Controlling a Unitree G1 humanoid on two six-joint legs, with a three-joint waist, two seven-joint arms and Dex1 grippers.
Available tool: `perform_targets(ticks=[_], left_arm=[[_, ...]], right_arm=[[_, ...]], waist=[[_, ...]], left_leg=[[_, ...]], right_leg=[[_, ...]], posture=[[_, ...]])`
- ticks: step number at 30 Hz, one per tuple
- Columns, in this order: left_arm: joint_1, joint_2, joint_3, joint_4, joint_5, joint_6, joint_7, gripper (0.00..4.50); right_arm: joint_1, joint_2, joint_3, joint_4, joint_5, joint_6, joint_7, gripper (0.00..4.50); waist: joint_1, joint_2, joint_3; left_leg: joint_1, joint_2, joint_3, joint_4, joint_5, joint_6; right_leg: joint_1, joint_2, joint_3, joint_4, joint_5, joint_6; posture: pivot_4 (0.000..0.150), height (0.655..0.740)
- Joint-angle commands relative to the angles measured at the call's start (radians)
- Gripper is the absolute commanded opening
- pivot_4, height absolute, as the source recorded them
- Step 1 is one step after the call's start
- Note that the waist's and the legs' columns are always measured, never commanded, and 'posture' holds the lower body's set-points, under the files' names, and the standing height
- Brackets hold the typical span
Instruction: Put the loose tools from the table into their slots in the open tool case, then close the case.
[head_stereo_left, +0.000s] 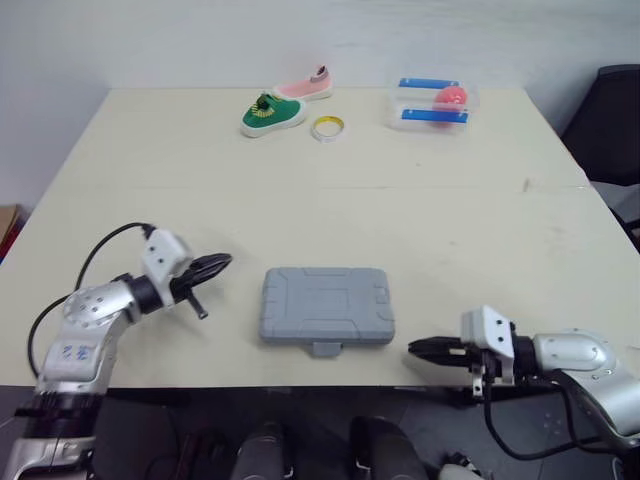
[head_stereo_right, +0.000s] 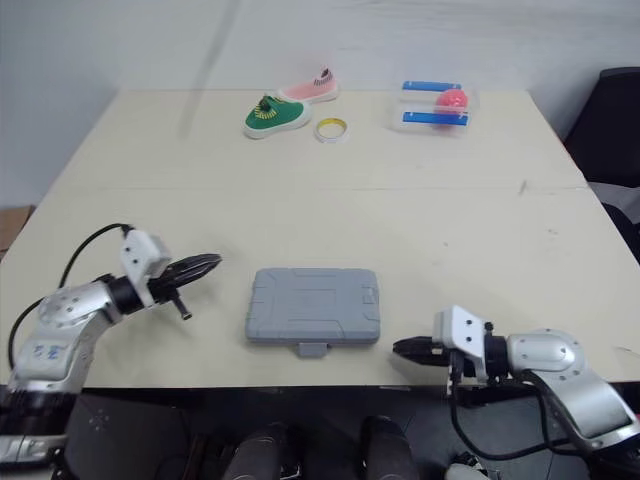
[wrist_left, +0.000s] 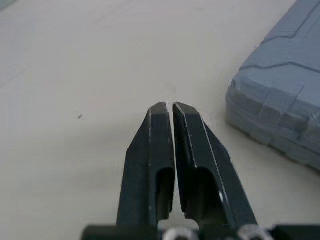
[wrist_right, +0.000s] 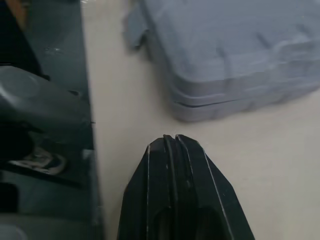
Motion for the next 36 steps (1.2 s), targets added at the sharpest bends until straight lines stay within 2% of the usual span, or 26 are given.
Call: perform_targets(ticks=[1,6,10,14,18,24,29,36], left_arm=[[-0.114,-0.038,-0.064,0.129,0.073,-0.026,-0.010,0.05],[-0.268,-0.111,-0.160,0.323,0.148,-0.058,-0.067,0.05],[-0.305,-0.121,-0.198,0.412,0.186,-0.131,-0.134,0.05],[-0.301,-0.113,-0.187,0.433,0.171,-0.142,-0.193,0.05],[-0.242,-0.091,-0.163,0.361,0.139,-0.123,-0.241,0.05],[-0.074,-0.075,-0.117,0.130,0.096,-0.049,-0.218,0.05],[0.095,-0.111,-0.067,-0.096,0.068,0.030,-0.105,0.05],[0.195,-0.142,0.032,-0.175,0.075,0.048,0.040,0.05]], right_arm=[[-0.027,0.042,0.007,-0.034,-0.019,0.024,-0.012,0.00],[-0.058,0.111,0.053,-0.009,-0.084,0.047,-0.026,0.00],[-0.089,0.170,0.071,0.015,-0.121,0.054,-0.053,0.00],[-0.141,0.235,0.079,0.057,-0.171,0.044,-0.099,0.00],[-0.190,0.271,0.062,0.131,-0.208,0.005,-0.117,0.00],[-0.315,0.311,0.079,0.333,-0.295,-0.111,-0.120,0.00],[-0.495,0.398,0.099,0.587,-0.376,-0.227,-0.161,0.00],[-0.568,0.412,0.087,0.726,-0.422,-0.319,-0.173,0.00]], waist=[[0.001,0.000,0.000],[0.005,-0.002,0.001],[-0.001,-0.003,0.001],[-0.003,-0.003,0.002],[-0.001,-0.003,0.002],[-0.007,-0.003,0.002],[-0.024,-0.003,0.002],[-0.025,-0.003,0.002]], left_leg=[[0.001,0.000,0.001,0.000,0.000,-0.001],[-0.001,-0.001,-0.001,0.002,0.001,-0.001],[-0.003,-0.002,0.000,0.005,0.000,0.001],[-0.004,-0.001,0.001,0.008,0.000,0.001],[-0.003,0.000,0.000,0.009,0.000,0.001],[-0.004,0.000,0.000,0.009,-0.001,0.001],[-0.002,0.000,-0.001,0.010,-0.001,0.001],[-0.002,0.001,-0.001,0.010,-0.001,0.000]], right_leg=[[0.000,0.000,-0.001,0.000,0.000,0.000],[0.000,0.001,-0.004,0.000,0.000,0.000],[-0.001,0.002,-0.005,0.000,0.000,0.001],[-0.001,0.002,-0.004,0.002,0.000,0.001],[-0.001,0.000,-0.004,0.003,0.000,0.001],[-0.001,0.000,-0.004,0.003,0.000,0.001],[0.000,-0.002,-0.003,0.004,0.000,0.001],[0.001,-0.001,-0.002,0.004,0.000,0.001]], posture=[[0.150,0.7400],[0.150,0.7400],[0.150,0.7400],[0.150,0.7400],[0.150,0.7400],[0.150,0.7400],[0.150,0.7400],[0.150,0.7400]])
